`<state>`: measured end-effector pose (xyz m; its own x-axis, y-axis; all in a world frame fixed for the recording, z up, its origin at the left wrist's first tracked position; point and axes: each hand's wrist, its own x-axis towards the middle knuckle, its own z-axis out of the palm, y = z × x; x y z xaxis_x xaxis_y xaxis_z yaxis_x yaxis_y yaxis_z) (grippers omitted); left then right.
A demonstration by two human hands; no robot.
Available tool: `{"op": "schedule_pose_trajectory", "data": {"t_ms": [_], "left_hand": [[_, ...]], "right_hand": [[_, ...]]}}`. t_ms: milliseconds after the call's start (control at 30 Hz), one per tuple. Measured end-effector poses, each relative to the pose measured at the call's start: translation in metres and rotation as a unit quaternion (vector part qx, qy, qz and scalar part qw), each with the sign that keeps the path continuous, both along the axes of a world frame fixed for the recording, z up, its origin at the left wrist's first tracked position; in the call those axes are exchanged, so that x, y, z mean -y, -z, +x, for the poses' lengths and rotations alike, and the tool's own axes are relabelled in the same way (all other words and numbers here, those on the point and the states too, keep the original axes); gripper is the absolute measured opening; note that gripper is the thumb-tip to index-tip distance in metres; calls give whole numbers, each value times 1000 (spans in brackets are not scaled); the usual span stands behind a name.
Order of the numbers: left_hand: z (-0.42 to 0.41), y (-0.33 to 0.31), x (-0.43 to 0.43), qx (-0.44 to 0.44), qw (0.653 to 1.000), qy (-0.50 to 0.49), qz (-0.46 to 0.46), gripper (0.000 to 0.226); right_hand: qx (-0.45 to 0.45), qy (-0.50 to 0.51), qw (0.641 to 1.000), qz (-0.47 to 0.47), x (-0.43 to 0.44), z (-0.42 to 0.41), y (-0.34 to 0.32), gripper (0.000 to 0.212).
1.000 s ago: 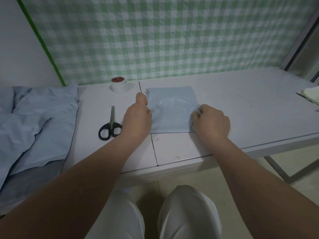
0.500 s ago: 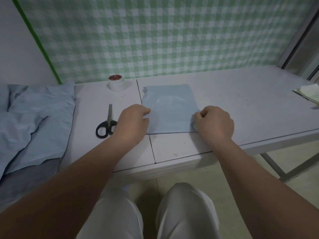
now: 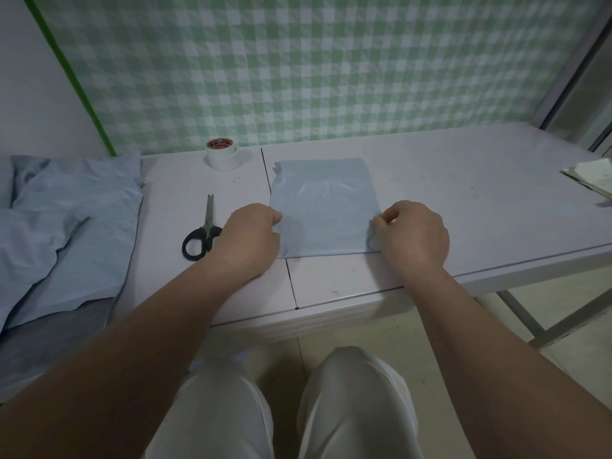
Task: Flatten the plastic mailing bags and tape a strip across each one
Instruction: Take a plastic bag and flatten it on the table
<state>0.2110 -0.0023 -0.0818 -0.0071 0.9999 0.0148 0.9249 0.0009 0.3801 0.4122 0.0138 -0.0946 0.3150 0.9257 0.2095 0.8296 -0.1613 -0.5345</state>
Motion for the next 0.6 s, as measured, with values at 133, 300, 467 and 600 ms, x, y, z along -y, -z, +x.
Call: {"op": "schedule_pose_trajectory", "data": {"t_ms": [133, 300, 467, 600], "left_hand": [[7, -4, 4, -94, 996, 5, 2, 12], [20, 1, 4, -119, 983, 100, 98, 41], [24, 21, 9, -158, 970, 183, 18, 50], [24, 23, 11, -179, 968, 174, -3, 54]], "right_hand": [[9, 1, 1000, -2, 2, -1, -1, 17], [15, 0, 1000, 0, 3, -2, -1, 17], [22, 0, 1000, 8, 3, -2, 1, 17], [33, 4, 999, 20, 4, -2, 4, 17]]}}
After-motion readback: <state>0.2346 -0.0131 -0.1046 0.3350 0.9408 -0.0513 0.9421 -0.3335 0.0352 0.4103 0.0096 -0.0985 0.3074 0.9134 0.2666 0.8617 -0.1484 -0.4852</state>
